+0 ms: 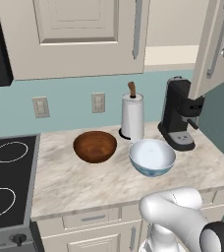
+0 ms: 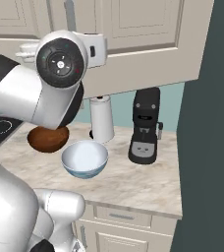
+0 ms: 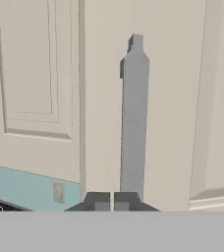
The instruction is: Open the cabinet. Pick the bowls from the counter and place them in the cabinet. Then close the cabinet.
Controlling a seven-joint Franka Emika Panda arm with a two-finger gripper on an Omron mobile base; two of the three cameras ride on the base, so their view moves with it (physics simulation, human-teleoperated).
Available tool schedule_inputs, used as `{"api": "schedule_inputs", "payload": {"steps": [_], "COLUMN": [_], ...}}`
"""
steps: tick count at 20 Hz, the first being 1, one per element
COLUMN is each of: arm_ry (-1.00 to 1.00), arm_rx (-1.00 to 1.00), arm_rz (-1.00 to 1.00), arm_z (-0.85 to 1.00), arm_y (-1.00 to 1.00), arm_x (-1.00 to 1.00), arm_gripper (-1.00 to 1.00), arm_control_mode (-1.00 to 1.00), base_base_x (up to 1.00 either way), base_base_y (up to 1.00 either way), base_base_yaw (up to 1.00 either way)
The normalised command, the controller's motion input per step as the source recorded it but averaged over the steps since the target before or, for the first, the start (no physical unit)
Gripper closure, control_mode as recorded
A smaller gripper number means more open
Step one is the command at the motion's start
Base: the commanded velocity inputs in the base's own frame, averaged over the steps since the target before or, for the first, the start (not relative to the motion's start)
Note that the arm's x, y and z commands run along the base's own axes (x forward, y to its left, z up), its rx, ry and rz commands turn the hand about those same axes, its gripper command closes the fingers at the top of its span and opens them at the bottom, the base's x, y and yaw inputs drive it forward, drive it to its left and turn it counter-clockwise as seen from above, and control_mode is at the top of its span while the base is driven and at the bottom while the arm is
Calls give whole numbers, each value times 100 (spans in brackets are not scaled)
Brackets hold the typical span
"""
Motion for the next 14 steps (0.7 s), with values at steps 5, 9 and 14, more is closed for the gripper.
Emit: {"api": "schedule_inputs", "payload": {"steps": [5,9,14], "arm_ry": [7,-2,-7], "arm_rx": [0,-3,-7], "arm_rz": [5,9,3], "arm_z": [0,0,0], "arm_y": [0,5,58], "arm_x": [-32,-84,-48], "arm_gripper": [-100,-100,-100], "arm_control_mode": [-100,-100,-100], "base_base_x": [0,0,0], "base_base_y": [0,0,0], "base_base_yaw": [0,0,0]}}
